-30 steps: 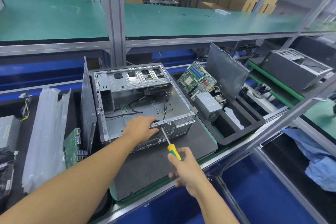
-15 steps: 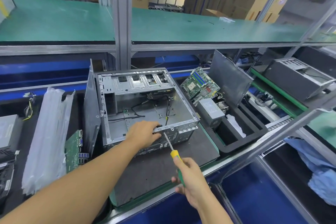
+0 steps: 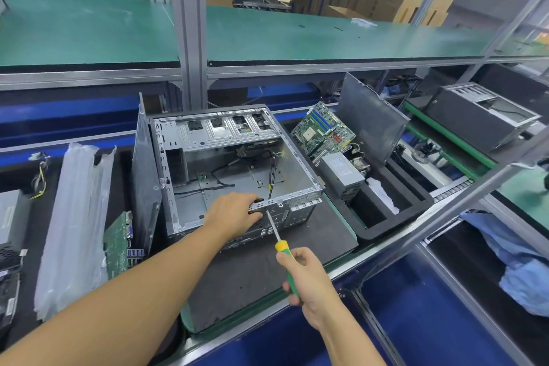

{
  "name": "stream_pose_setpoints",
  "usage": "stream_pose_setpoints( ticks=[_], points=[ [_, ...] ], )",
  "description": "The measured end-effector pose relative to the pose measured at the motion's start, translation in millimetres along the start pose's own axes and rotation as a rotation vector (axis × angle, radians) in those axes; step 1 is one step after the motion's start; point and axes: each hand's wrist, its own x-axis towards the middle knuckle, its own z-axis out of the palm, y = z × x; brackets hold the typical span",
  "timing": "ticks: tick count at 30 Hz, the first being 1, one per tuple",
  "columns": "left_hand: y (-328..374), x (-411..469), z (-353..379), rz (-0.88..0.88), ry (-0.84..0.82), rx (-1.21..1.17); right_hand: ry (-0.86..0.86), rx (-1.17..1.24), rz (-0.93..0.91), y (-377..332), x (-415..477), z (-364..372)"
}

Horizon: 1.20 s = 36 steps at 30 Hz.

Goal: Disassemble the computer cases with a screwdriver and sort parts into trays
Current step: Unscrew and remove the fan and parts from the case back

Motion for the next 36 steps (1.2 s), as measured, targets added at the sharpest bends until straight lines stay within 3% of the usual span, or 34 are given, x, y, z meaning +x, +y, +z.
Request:
stream_pose_setpoints(
  ticks=[4,10,14,18,22,24,32,34,36],
  points=[
    [-1,0,0,0.008,0.005,-0.003,-0.173,0.098,0.166,-4,4,-4],
    [-1,-1,1,0.018,0.031,0.003,-0.013,-0.141,-0.089,5,11,-6],
    [0,-1,1,0.018,0.031,0.014,-0.052,-0.158,-0.038,-1,9,-4],
    [0,-1,1,0.025,0.032,0.015,-0.135,-0.037,0.144,-11,11,-11],
    [0,-1,1,0.030,0.035,0.023,-0.152,-0.188,-0.036,-9,12,-20],
    [0,-1,0,0.023,0.031,0.021,-0.137,-0.138,-0.090,-5,14,-21],
    [6,-6,-2,0.038,0.030,0.033,-0.210,0.018,0.070,-8,15,-14],
    [13,-13,-3,0.163,0.179,0.049,-0.206,-0.035,0.054,-6,16,-15],
    [23,-26,-1,0.255,0.417,-0.085,-0.184,-0.098,-0.018,-2,16,-18]
  ],
)
